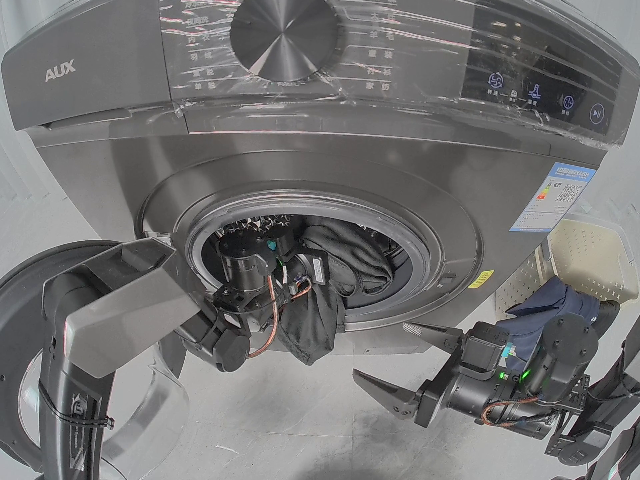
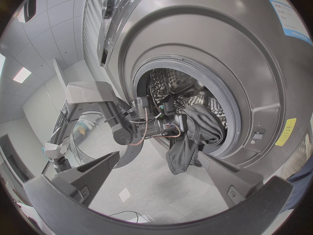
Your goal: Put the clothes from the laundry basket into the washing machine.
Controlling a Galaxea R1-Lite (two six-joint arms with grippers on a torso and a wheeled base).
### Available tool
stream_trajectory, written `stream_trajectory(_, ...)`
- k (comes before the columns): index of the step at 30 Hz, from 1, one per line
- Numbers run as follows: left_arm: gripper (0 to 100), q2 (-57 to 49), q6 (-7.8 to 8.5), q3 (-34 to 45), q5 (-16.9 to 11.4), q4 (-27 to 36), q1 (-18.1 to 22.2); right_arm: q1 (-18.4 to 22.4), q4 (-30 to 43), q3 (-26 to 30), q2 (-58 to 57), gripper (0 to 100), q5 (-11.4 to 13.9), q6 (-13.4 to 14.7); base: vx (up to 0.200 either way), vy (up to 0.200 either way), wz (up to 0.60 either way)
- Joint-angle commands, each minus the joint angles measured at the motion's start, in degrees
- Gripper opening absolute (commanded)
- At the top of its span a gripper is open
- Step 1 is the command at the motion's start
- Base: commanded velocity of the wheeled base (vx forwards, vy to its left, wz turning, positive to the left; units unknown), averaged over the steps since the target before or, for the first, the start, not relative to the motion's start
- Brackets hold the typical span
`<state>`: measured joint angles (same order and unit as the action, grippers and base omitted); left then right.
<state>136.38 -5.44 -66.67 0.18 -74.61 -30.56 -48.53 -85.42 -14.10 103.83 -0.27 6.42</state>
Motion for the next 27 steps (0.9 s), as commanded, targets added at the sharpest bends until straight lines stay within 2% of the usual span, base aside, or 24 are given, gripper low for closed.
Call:
stream_trajectory(1,0,2.93,-0.63,-7.69,0.78,4.38,0.24,-0.07,-0.01,-0.13,0.15,100,0.00,-0.01,0.000,0.000,0.00)
stream_trajectory(10,0,6.09,-0.63,-20.52,4.04,11.06,2.09,-0.07,-0.01,-0.13,0.15,100,0.00,-0.01,0.000,0.000,0.00)
stream_trajectory(21,0,5.57,-0.72,-20.78,5.00,11.85,2.00,-0.07,-0.01,-0.22,0.15,100,0.00,-0.10,0.000,0.000,0.00)
stream_trajectory(22,100,5.48,-0.72,-20.69,5.35,11.94,2.00,-0.07,-0.01,-0.31,0.15,100,0.00,-0.10,0.000,0.000,0.00)
stream_trajectory(24,100,5.30,-1.42,-20.52,5.44,12.03,1.91,-0.07,-0.01,-0.31,0.15,100,0.00,-0.10,0.000,0.000,0.00)
stream_trajectory(27,100,4.16,-3.44,-19.02,5.62,13.26,1.29,-0.07,-0.01,-0.40,0.24,100,0.00,-0.10,0.000,0.000,0.00)
